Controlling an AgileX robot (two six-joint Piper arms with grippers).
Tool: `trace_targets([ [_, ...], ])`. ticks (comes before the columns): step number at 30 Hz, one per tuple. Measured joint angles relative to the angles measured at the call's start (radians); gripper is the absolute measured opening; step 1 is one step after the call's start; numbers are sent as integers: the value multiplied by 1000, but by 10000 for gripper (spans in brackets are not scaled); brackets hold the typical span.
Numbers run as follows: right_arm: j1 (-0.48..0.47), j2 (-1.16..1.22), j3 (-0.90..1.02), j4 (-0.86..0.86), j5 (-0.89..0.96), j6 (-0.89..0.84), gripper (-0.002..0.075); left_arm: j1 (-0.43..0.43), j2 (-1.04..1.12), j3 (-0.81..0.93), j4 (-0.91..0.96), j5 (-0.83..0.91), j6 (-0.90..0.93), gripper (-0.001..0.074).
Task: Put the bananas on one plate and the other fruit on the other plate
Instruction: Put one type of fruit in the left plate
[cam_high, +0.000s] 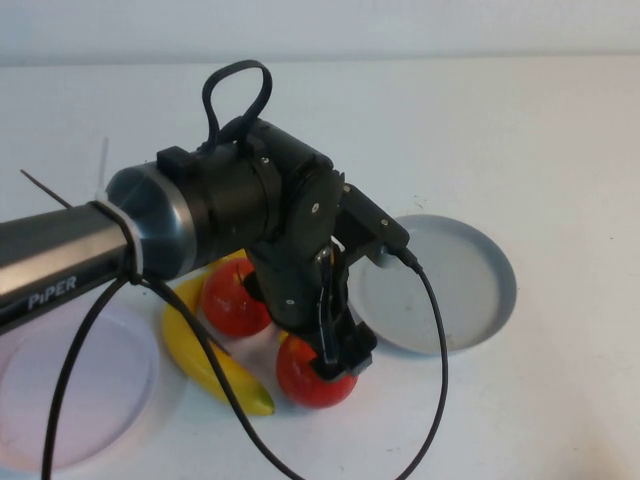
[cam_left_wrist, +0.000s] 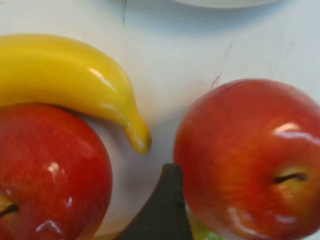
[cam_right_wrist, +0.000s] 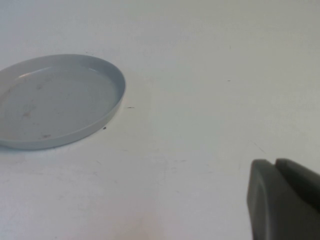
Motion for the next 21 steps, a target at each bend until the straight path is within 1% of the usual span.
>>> trace_targets([
  [17,0,0,0,0,0,0,-17,0,59,-9,-8,2,0,655],
  [19,0,0,0,0,0,0,-17,0,59,-9,-8,-1,0,634],
  [21,0,0,0,0,0,0,-17,0,59,-9,-8,-3,-1,586],
])
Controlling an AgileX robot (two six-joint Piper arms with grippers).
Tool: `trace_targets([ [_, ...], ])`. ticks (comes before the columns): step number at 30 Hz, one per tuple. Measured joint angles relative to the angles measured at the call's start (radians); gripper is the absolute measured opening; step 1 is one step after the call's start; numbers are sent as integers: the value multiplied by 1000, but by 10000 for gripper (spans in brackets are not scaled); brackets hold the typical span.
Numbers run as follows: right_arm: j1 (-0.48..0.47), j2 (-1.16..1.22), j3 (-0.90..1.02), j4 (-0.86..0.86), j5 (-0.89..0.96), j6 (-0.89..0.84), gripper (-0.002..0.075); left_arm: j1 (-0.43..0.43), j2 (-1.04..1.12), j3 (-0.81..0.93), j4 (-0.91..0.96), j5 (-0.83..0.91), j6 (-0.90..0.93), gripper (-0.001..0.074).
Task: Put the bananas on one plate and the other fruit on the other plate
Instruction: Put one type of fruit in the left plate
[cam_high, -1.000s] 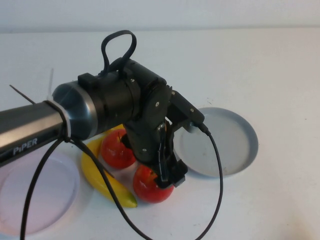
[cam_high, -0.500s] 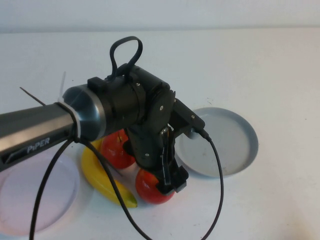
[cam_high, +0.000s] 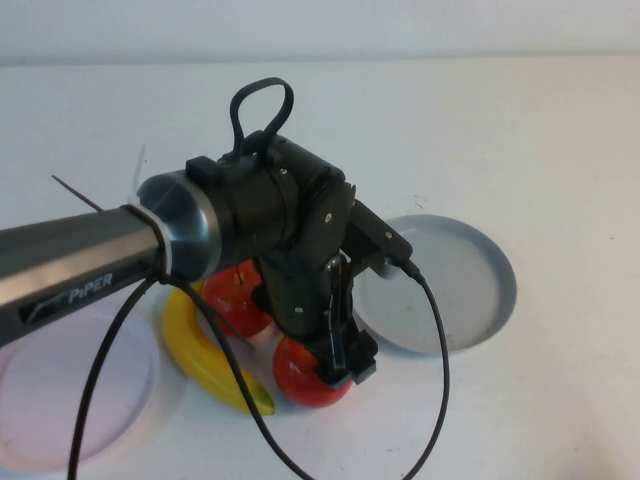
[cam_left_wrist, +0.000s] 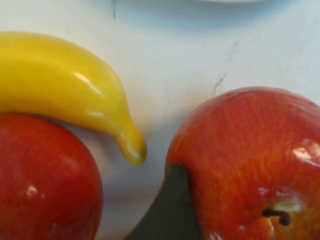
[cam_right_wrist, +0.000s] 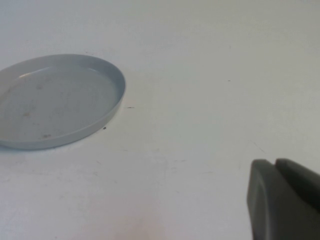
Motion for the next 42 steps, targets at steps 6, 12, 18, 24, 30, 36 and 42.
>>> trace_targets([
  [6,0,0,0,0,0,0,-17,0,0,-21,-4,66,-14,578],
  [12,0,0,0,0,0,0,-17,0,-51,-132,7,173,-28,578],
  [18,0,0,0,0,0,0,-17,21,-202,-147,84,191,-43,578],
  [24,0,0,0,0,0,0,-17,229,-285,-64,110,195,-70,578],
  [30,0,0,0,0,0,0,-17,475,-288,95,105,152,-78,578],
  [36,0,0,0,0,0,0,-17,573,-288,202,93,39,-78,578],
  [42,0,0,0,0,0,0,-17,578,-252,237,85,-1,-78,578],
])
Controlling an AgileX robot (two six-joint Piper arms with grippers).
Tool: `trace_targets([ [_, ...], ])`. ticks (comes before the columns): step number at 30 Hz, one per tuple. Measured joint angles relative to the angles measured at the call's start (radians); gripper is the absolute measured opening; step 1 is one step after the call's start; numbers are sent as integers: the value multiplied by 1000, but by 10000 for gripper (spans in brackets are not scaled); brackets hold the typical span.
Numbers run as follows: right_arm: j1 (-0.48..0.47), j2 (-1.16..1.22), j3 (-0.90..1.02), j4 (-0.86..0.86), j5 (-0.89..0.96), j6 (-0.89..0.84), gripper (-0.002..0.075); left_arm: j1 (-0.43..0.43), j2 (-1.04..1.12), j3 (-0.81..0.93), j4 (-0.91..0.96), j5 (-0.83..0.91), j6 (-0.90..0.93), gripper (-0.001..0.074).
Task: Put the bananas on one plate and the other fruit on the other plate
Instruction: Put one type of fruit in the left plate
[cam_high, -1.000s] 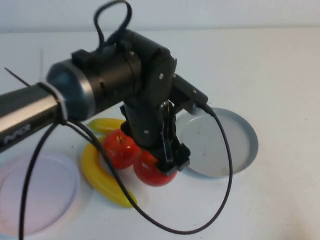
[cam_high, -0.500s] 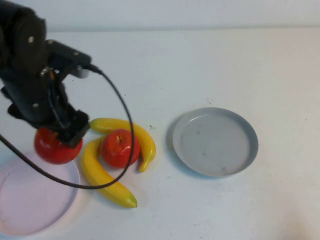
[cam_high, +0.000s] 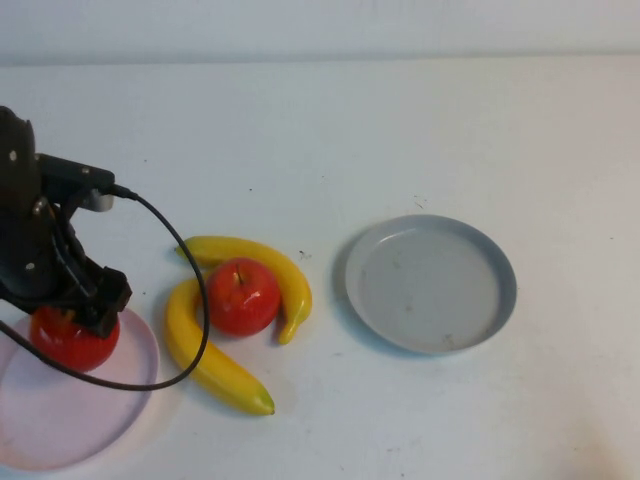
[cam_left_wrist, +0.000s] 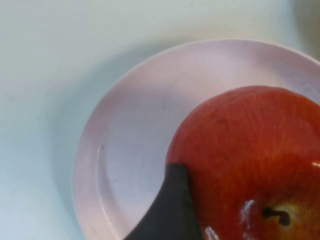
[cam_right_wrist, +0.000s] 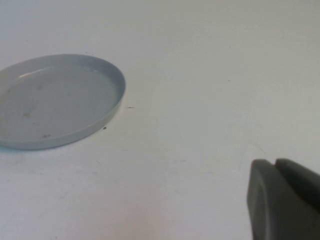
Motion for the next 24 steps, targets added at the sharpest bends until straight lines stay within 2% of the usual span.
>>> trace_targets([
  [7,0,0,0,0,0,0,-17,0,39,3,-2,-16,-2,579],
  [14,0,0,0,0,0,0,-17,0,47,3,0,-16,-25,664],
  [24,0,0,0,0,0,0,-17,0,-41,3,10,-26,-87,666],
])
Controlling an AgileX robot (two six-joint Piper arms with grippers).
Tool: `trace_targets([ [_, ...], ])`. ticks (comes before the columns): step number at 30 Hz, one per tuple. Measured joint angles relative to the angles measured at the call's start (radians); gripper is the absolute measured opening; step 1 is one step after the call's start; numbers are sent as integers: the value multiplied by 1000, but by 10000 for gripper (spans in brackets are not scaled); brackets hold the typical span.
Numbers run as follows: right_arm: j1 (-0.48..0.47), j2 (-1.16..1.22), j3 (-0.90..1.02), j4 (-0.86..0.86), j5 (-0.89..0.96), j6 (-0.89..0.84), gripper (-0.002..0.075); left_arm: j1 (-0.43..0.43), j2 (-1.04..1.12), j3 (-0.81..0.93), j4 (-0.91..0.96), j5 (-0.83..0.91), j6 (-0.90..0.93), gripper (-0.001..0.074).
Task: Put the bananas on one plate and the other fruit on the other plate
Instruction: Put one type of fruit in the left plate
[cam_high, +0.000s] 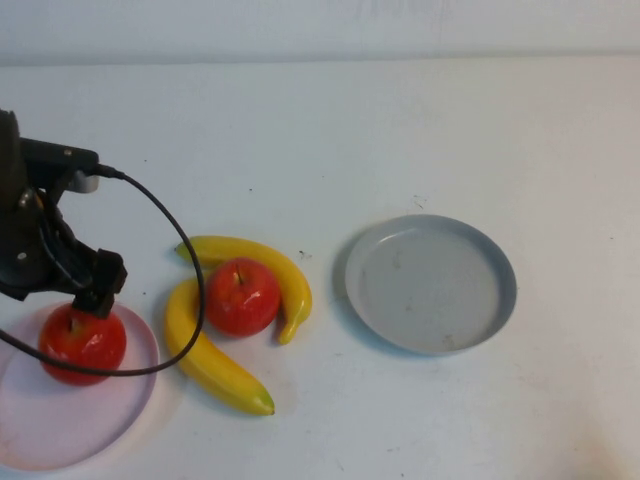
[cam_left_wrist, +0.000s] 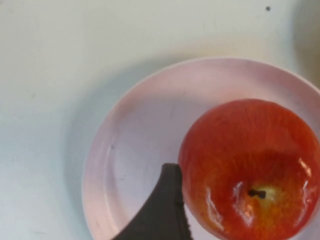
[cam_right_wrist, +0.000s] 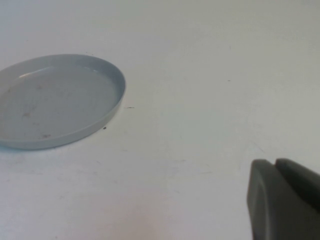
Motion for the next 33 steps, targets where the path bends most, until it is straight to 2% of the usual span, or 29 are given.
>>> trace_targets([
  [9,0,0,0,0,0,0,-17,-23,-111,0,-60,-9,17,666],
  [18,0,0,0,0,0,0,-17,-240,-115,0,-74,-83,53,666],
  [22,0,0,0,0,0,0,-17,-295,-103,-2,-74,-113,58,666],
  [33,0,0,0,0,0,0,-17,-311,74,-220,-101,-42,117,666],
])
